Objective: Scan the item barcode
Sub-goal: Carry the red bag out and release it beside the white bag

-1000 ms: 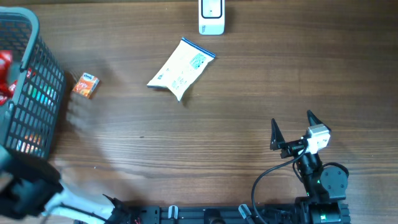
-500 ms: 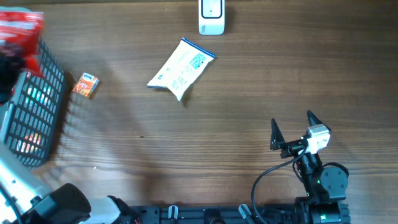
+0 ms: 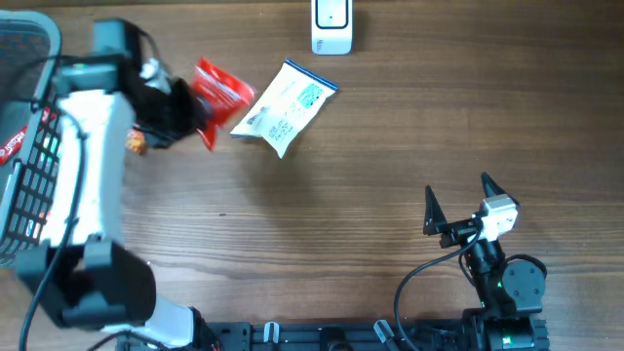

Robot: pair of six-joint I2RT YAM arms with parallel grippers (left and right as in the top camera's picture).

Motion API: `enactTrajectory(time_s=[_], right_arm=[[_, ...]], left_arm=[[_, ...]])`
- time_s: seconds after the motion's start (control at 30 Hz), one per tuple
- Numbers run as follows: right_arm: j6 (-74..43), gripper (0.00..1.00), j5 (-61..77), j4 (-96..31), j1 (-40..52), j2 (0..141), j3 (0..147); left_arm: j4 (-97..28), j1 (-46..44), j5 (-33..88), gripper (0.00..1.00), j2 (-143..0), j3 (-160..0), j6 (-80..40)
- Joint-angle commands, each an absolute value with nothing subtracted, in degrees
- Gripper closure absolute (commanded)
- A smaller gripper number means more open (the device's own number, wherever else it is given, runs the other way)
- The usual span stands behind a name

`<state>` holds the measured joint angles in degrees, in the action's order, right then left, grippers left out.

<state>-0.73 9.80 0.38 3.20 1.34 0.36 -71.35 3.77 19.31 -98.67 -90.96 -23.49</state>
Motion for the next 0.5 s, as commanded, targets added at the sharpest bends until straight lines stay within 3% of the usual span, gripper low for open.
enactTrajectory(time_s=[0.0,0.27,0.33,0.37,0.4,0.43,0.47], right_arm=[[-0.05,0.00,9.17,0.60,2.98,1.69,0.30],[-0.05,0.00,9.17,0.60,2.98,1.69,0.32],[-0.03,0.00,9.17,0.60,2.98,1.69,0.32],[-0.05,0.00,9.17,0.60,2.98,1.69,0.32],[-0.08,0.00,9.17,0.60,2.98,1.69,0.30],[-0.05,0.00,9.17,0.60,2.98,1.69,0.30],[-0.05,0.00,9.17,0.60,2.98,1.69,0.30]], left_arm=[[-68.79,0.60,17.69,0.96,-101.34,-85.27,-24.93],[-65.49,-1.48,17.65,0.95,-105.36,-79.31,-24.88],[-65.32,-1.43,17.04,0.76,-105.34,-79.33,-24.84],[-65.34,-1.43,16.64,0.39,-105.34,-79.33,-24.71],[-65.34,-1.39,16.38,0.12,-105.34,-79.33,-24.23],[-65.36,-1.37,16.10,0.00,-105.34,-79.33,-24.23],[-65.39,-1.32,15.90,0.00,-105.34,-79.37,-24.21]])
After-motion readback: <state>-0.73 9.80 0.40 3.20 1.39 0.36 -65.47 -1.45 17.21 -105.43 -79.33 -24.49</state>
